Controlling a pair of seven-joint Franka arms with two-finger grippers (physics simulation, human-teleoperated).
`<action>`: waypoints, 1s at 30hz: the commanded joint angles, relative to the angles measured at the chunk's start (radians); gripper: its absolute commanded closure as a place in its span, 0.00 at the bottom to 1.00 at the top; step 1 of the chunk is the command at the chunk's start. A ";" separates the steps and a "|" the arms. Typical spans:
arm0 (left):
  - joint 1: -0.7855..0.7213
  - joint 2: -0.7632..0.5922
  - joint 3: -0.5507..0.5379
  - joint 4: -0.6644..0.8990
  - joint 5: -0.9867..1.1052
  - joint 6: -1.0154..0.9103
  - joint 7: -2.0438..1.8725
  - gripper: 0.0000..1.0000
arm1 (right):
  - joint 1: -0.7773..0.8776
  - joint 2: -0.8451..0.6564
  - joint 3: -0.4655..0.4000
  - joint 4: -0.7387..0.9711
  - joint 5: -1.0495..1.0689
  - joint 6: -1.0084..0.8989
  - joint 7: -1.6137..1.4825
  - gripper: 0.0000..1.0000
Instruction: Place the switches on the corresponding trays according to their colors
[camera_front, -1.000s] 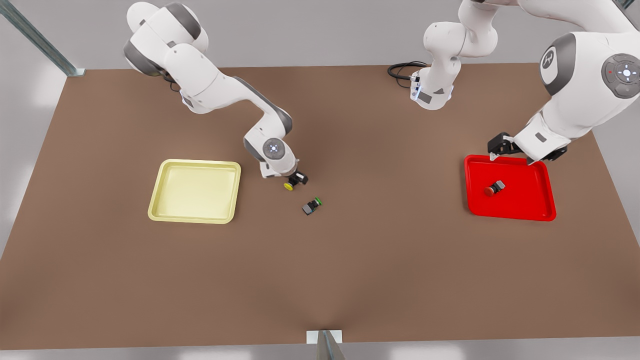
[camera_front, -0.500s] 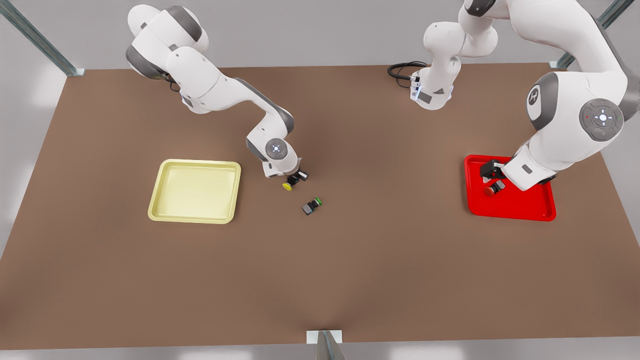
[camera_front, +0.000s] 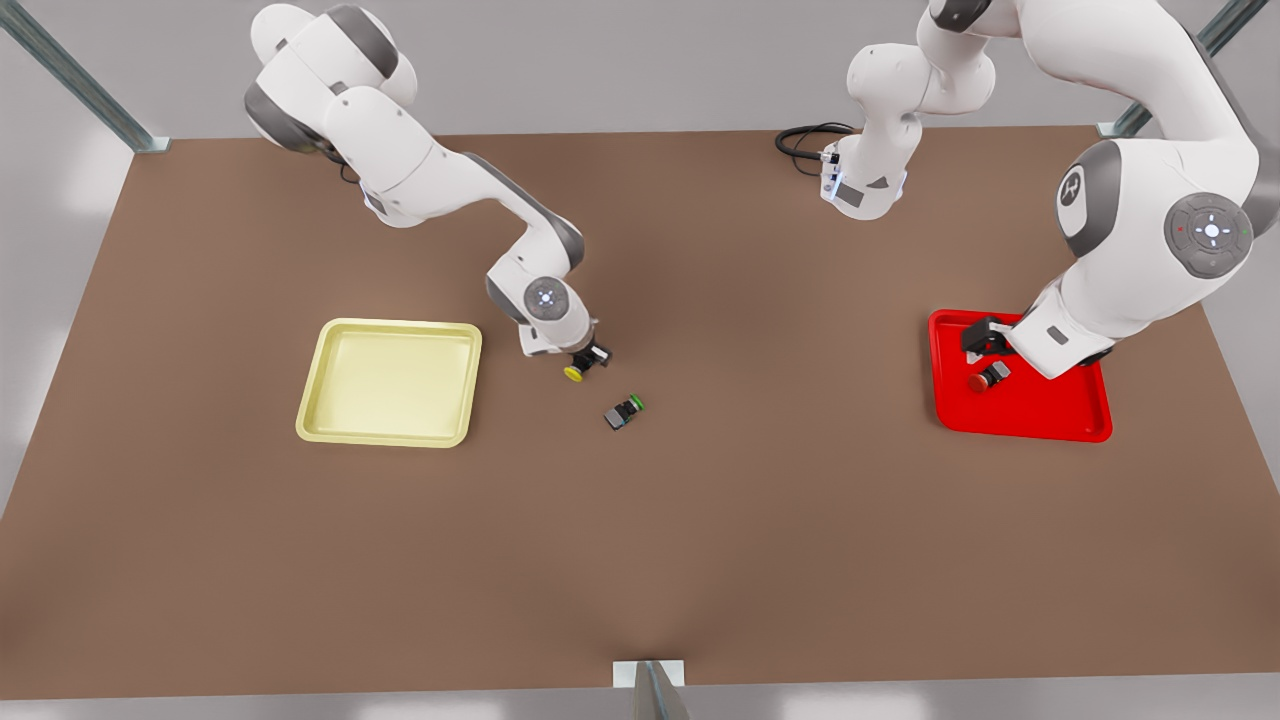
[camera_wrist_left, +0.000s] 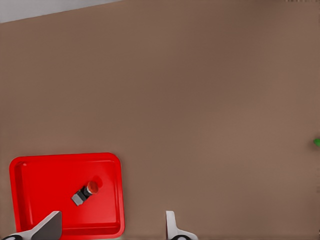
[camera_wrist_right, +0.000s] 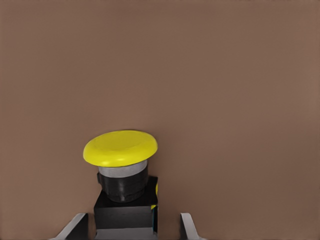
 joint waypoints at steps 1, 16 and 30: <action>0.000 0.000 0.000 0.000 -0.001 0.000 0.001 0.00 | 0.000 0.000 0.000 0.000 0.000 0.001 0.000 0.00; 0.000 0.003 0.003 0.014 -0.036 0.005 0.010 0.00 | -0.009 0.008 0.000 0.003 0.000 -0.012 -0.031 0.52; 0.000 0.005 0.002 0.014 -0.037 0.005 0.007 0.00 | -0.937 -0.333 0.570 -0.205 0.000 -0.352 -0.681 0.38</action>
